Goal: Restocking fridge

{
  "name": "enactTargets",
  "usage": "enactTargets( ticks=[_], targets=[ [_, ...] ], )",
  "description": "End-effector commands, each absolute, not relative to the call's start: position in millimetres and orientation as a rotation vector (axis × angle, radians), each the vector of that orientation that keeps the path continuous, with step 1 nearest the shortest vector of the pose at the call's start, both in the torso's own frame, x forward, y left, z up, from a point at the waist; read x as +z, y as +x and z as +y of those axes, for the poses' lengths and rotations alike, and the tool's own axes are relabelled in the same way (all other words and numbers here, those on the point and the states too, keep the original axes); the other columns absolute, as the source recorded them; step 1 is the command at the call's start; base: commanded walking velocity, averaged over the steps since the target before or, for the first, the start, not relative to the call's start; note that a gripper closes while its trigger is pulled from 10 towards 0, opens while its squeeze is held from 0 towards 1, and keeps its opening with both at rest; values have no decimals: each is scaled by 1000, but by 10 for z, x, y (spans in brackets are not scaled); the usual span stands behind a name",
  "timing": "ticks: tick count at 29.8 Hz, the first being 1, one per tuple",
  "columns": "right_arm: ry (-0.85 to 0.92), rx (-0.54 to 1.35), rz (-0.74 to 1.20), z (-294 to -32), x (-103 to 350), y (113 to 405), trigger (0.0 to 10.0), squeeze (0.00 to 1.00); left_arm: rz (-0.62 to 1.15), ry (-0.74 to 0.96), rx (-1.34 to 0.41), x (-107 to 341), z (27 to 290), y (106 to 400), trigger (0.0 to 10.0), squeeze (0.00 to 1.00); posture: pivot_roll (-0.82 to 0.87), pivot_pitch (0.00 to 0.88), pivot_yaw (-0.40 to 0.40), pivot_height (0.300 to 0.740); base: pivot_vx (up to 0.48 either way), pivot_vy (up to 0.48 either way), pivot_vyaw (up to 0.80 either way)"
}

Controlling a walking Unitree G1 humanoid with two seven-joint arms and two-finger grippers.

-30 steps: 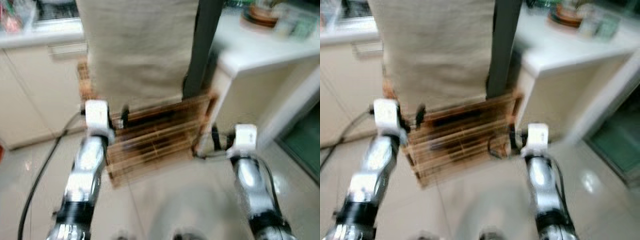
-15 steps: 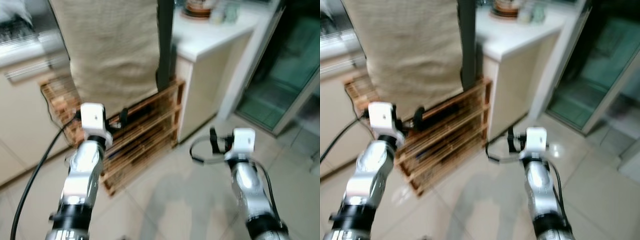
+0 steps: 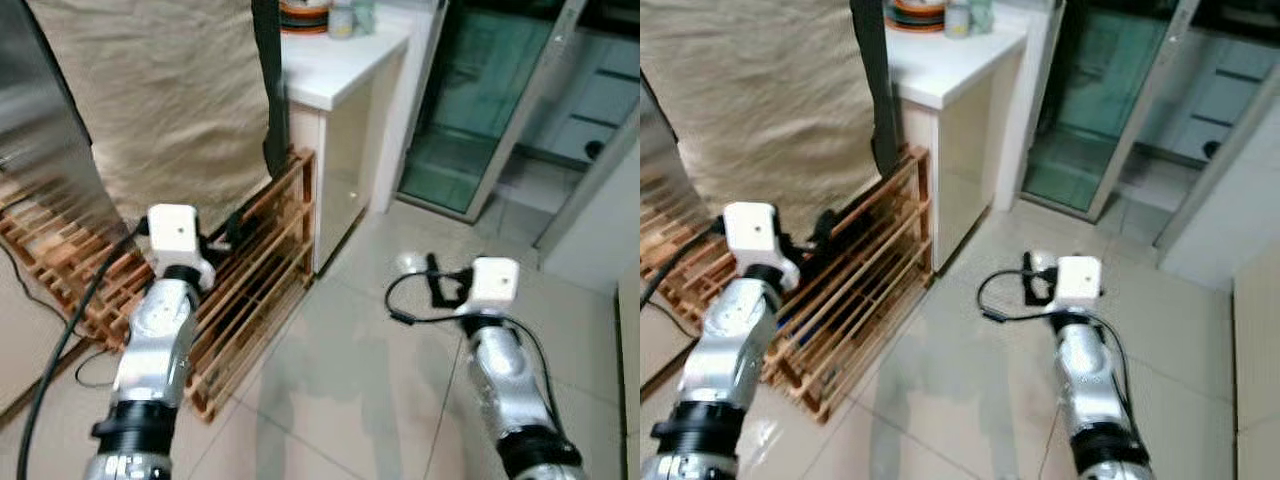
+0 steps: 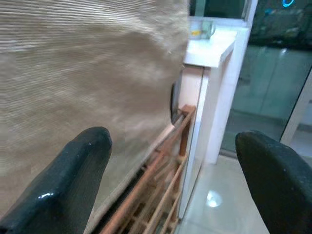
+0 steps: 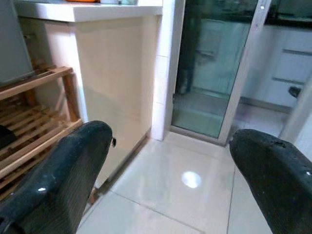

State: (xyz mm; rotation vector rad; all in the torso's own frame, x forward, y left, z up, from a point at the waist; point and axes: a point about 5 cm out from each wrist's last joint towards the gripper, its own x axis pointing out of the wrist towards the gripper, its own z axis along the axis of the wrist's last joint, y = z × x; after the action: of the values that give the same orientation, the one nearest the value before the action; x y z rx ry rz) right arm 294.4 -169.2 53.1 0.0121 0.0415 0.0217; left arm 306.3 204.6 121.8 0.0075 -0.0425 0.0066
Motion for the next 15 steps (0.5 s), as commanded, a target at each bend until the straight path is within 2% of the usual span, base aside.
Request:
enactTargets(
  ticks=[1,5,11,15],
  targets=[
    [-5,20,30,-1751,569,2967,10000,0,-102,9,-28,1310,1975,3051,10000,0,-124,0,-5,740,0,454,-738],
    [-13,23,32,-1763,566,2970,10000,0,-88,25,-52,1233,1936,2973,10000,0,-121,0,-13,740,0,448,-739],
    [-10,30,12,-1770,601,2995,10000,0,-126,46,-96,1256,1818,2918,10000,0,-115,0,-21,740,0,364,0],
    [-15,38,15,-1750,593,3002,10000,0,-167,85,-161,1303,1693,2889,10000,0,-108,0,-23,740,0,0,0]
  ],
)
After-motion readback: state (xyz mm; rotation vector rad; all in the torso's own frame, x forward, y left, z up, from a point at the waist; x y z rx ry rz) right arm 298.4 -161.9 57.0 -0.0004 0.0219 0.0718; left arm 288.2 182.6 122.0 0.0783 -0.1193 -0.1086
